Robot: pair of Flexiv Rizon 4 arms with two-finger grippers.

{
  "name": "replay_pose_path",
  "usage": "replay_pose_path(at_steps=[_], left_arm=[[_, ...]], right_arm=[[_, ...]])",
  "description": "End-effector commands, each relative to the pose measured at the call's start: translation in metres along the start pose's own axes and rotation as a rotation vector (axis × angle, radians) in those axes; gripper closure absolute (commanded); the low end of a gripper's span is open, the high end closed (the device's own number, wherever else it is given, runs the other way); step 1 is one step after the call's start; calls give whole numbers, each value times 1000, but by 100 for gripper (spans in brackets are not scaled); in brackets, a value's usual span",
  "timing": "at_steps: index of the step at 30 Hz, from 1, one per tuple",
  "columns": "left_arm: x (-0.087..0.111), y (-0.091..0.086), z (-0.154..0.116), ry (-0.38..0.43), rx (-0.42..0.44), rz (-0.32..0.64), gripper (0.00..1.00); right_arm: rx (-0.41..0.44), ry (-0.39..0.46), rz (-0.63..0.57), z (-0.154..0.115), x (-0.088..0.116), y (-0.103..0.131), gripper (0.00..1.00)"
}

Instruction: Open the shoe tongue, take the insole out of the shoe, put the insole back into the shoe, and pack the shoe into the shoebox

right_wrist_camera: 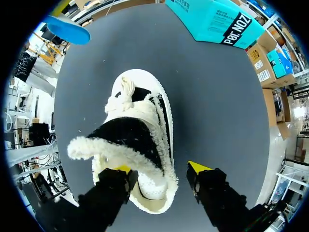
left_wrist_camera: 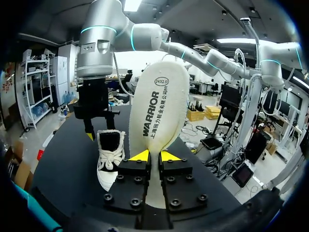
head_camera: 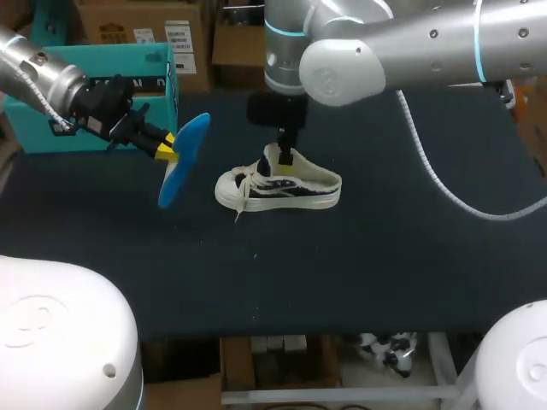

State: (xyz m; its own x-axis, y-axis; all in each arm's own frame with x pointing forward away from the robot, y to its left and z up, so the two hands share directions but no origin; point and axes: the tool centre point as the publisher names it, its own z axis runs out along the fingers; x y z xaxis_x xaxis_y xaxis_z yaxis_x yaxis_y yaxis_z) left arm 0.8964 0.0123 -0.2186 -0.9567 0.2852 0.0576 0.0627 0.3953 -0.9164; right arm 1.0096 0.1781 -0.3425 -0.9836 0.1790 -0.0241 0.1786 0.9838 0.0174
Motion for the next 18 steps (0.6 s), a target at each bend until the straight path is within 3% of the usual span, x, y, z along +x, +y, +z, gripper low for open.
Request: replay_pose_path(at_steps=[1,11,18], left_arm=[[3,2,2,-22,1,-1,100],[-4,-1,4,9,-1,16,100],[-20,-9,8,73,4,48,100]], right_arm=[[77,0,14,3,-1,4,100],[90,-15,55,-1,5,0,100],[68,-6,166,-12,14,-5,100]])
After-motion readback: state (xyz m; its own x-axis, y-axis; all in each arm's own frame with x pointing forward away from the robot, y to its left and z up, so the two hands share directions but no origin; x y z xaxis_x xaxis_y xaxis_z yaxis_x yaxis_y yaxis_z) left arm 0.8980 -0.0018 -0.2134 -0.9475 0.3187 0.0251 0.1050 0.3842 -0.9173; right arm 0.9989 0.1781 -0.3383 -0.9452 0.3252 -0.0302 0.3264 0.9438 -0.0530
